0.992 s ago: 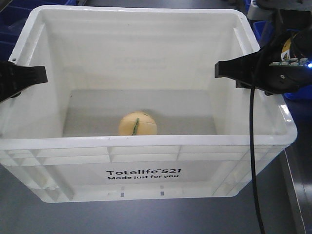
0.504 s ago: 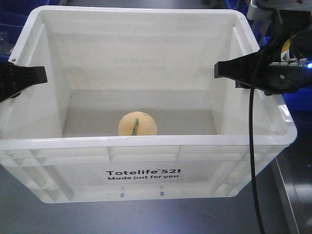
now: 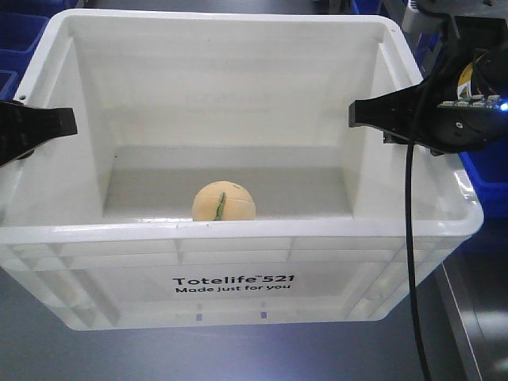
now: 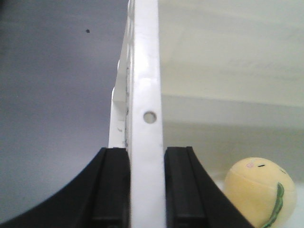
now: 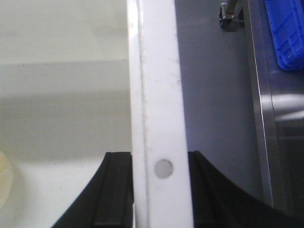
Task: Place moving items into box and shelve
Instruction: 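Hold the tote by its rims with both grippers while driving forward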
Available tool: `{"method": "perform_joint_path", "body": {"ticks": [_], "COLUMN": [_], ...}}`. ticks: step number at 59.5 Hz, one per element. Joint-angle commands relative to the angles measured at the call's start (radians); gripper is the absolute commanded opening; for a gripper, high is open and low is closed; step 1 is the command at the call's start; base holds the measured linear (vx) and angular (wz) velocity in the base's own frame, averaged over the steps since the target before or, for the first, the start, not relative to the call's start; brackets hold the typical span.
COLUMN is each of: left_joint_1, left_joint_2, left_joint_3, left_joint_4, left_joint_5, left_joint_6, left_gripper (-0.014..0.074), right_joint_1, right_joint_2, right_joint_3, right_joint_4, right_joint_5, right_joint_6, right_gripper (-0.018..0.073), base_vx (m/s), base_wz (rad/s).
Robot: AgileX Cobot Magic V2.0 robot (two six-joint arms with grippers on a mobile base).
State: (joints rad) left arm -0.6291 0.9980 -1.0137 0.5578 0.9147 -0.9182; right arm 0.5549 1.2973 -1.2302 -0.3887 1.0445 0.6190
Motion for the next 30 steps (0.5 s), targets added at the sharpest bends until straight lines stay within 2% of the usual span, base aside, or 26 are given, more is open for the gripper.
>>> {"method": "perform_joint_path", "body": {"ticks": [1,30], "left_joint_1": [-0.003,-0.003], "left_joint_2": [-0.028,-0.028], "left_joint_3": [-0.046,-0.046], "left_joint_4": [0.073,0.073], "left_joint_5": [-0.139,-0.139], "left_joint_6": [-0.009,-0.009], "left_gripper": [0.0165,0.0165], "right_joint_1": [-0.005,-0.005], "right_joint_2": [-0.039,-0.039], "right_joint_3": [-0.048,-0.048], "right_joint_4": [-0.058,-0.058], "right_joint_5": [-0.087,-0.087], "right_joint_6": [-0.002,-0.002], "right_gripper": [0.0083,0.0083], "base_vx": [0.36,0.36], "base_wz": [-0.07,-0.05]}}
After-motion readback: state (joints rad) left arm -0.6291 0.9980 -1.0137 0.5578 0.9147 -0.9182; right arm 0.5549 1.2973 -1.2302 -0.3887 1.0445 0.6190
